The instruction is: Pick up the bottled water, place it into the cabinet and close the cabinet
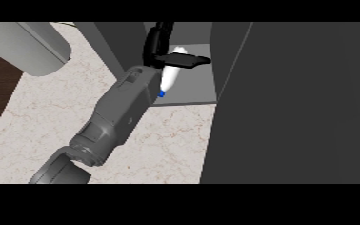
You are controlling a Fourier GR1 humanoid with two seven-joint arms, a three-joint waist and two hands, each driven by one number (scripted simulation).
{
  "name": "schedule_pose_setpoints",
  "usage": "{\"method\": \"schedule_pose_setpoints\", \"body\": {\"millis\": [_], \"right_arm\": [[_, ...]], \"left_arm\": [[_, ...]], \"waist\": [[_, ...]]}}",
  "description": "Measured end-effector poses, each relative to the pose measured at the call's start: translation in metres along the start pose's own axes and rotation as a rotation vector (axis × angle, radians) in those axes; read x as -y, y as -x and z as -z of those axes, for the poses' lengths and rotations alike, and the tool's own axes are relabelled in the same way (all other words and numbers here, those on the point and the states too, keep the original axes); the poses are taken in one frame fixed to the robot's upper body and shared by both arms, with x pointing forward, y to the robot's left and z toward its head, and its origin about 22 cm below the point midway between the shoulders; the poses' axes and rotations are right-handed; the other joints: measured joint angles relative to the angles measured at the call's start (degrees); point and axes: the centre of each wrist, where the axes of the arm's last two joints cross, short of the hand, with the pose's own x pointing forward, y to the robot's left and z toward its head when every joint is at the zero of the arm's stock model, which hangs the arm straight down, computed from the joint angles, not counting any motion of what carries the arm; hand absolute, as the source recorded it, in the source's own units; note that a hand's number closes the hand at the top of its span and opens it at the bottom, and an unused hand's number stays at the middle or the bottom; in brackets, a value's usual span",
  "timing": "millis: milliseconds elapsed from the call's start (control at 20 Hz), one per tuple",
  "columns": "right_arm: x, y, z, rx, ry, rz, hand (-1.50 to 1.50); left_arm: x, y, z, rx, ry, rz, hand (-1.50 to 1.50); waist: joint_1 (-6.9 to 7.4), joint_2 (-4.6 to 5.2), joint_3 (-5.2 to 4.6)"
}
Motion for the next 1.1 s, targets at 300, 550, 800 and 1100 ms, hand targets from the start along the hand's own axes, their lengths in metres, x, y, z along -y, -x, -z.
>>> {"method": "schedule_pose_setpoints", "body": {"millis": [300,550,800,1100], "right_arm": [[0.0,-0.003,0.002,-0.017,0.007,-0.005,-1.5],[0.001,-0.003,0.0,-0.032,-0.001,-0.018,-1.5],[0.001,-0.004,0.003,-0.061,-0.09,-0.064,1.5],[-0.008,-0.007,0.006,-0.142,-0.241,-0.084,1.5]], "left_arm": [[0.007,0.004,-0.019,-0.004,0.024,-0.083,1.5],[0.008,0.011,-0.054,-0.029,0.042,-0.125,1.5],[-0.009,0.01,-0.086,-0.048,0.05,-0.138,1.5],[-0.035,-0.003,-0.131,-0.056,0.047,-0.135,1.5]], "waist": [[1.48,-0.56,0.01],[2.7,-0.89,0.02],[3.82,-1.11,0.0],[4.16,-1.04,-0.02]]}}
